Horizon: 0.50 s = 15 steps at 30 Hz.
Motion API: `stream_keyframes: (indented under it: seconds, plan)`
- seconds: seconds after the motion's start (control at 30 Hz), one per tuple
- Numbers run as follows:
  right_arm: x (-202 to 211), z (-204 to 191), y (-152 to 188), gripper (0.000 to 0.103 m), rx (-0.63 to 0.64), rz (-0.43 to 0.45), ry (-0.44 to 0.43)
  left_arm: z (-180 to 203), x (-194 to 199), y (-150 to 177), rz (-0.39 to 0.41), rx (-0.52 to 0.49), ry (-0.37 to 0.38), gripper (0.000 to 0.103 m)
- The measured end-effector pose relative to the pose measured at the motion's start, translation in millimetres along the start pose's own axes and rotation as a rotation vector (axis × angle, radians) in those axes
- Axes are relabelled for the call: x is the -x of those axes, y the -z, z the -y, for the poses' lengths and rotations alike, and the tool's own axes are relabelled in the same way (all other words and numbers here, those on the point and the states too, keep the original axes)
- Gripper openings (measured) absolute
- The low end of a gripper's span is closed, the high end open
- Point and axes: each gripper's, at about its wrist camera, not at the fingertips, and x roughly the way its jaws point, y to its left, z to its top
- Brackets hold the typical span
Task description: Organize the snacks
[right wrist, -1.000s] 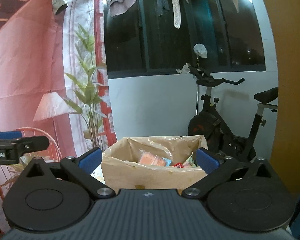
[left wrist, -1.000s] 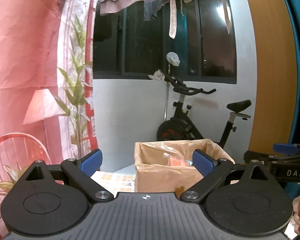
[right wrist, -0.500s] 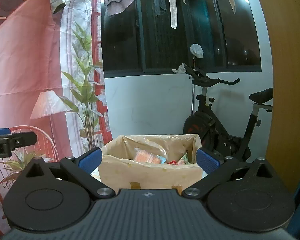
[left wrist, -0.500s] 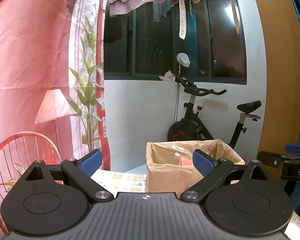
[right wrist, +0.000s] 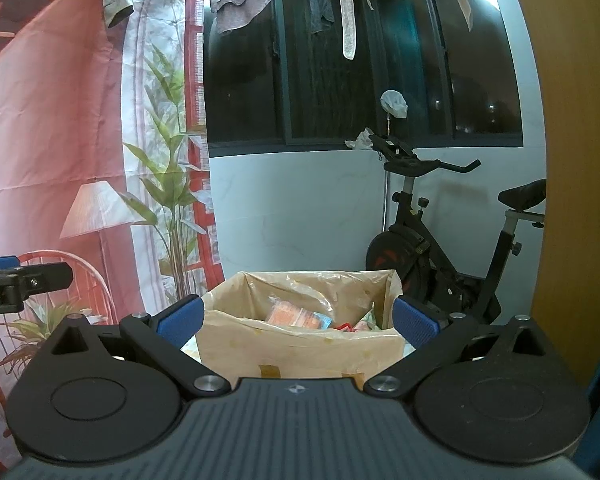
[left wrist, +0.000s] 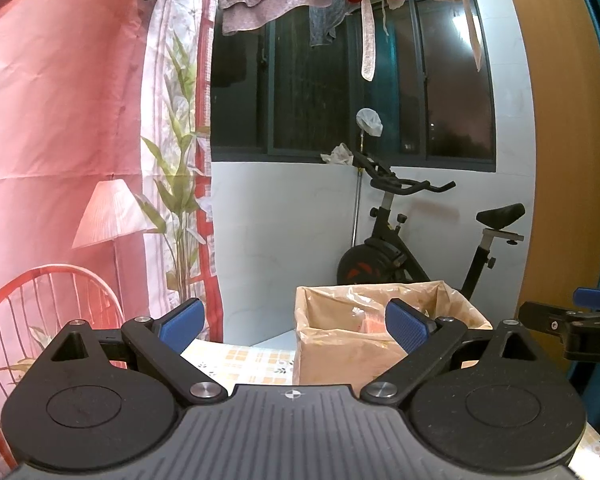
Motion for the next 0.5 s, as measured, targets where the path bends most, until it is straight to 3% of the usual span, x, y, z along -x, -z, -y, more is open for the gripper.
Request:
stream_keyframes:
  seconds: [0.5]
  plan:
    - [1.1, -0.2, 0.6, 0.102, 0.001, -0.001, 0.0, -1.3, 1.3, 1.7, 0.007, -0.001, 0.005, 0.098]
